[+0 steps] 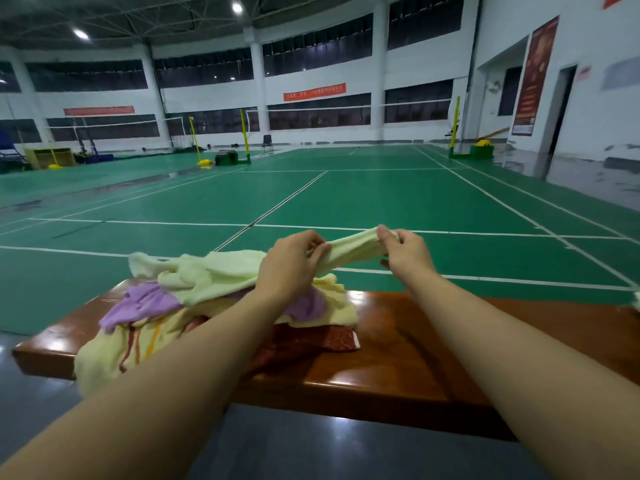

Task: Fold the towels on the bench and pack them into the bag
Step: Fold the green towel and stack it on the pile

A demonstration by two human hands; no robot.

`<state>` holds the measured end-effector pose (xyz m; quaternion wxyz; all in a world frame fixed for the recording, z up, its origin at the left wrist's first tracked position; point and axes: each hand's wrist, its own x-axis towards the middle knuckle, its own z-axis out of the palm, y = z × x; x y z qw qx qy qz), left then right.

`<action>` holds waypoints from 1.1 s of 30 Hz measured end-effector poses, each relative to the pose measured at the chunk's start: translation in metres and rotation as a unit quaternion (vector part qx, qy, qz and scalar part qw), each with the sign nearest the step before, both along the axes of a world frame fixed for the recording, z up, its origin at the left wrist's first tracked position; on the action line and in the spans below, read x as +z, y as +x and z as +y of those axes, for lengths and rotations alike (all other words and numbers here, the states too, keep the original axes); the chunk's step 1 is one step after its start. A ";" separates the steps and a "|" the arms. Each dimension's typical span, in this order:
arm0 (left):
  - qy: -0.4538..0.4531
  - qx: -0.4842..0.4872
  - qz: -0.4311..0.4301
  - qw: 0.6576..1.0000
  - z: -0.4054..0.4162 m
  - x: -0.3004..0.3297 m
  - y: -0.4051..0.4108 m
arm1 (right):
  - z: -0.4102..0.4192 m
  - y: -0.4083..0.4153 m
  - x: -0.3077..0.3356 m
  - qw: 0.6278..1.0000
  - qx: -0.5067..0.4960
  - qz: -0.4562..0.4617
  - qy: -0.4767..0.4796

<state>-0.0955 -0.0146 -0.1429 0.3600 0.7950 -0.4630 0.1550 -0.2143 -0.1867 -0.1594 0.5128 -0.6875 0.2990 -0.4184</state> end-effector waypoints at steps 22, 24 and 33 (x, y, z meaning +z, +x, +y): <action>0.211 -0.082 0.172 0.959 -0.128 -0.067 -0.121 | -0.113 -0.277 -0.045 0.889 -0.145 0.429 -0.061; 0.208 -0.094 0.173 0.958 -0.133 -0.071 -0.117 | -0.115 -0.278 -0.047 0.898 -0.124 0.417 -0.067; 0.103 -0.136 0.158 0.973 -0.143 -0.065 -0.121 | -0.120 -0.286 -0.051 0.934 -0.039 0.338 -0.108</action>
